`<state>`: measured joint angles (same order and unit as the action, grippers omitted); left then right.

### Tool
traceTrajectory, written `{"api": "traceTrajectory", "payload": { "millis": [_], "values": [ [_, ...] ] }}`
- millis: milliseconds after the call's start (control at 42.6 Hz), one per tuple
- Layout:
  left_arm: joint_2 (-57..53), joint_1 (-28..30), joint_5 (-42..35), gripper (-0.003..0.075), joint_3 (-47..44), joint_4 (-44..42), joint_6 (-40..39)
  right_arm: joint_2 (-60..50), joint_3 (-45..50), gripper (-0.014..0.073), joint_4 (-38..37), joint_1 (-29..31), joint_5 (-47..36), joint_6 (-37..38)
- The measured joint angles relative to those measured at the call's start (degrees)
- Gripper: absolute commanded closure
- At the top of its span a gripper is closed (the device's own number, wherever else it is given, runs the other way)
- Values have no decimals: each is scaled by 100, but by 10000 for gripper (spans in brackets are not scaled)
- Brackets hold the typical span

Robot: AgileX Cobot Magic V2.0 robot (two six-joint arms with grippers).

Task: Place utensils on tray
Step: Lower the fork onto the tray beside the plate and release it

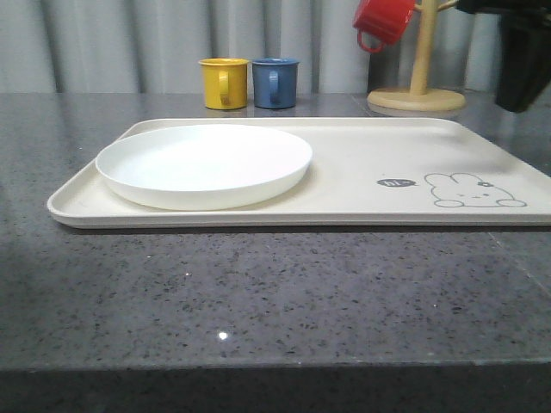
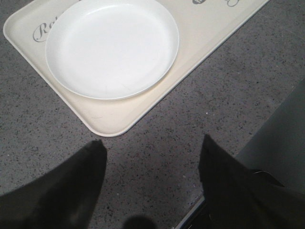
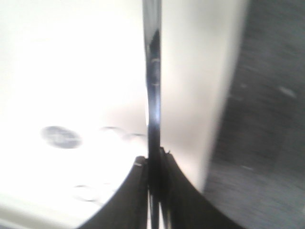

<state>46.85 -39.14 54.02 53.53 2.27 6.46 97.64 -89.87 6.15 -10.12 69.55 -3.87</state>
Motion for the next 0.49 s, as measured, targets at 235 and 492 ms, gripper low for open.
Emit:
{"api": "traceTrajectory", "payload": {
  "millis": [235, 492],
  "values": [
    [0, 0, 0, 304, 0, 0, 0, 577, -709, 625, -279, -1227, 103, 1202],
    [0, 0, 0, 304, 0, 0, 0, 1215, -920, 625, -536, -1537, -299, 3062]
  ]
}}
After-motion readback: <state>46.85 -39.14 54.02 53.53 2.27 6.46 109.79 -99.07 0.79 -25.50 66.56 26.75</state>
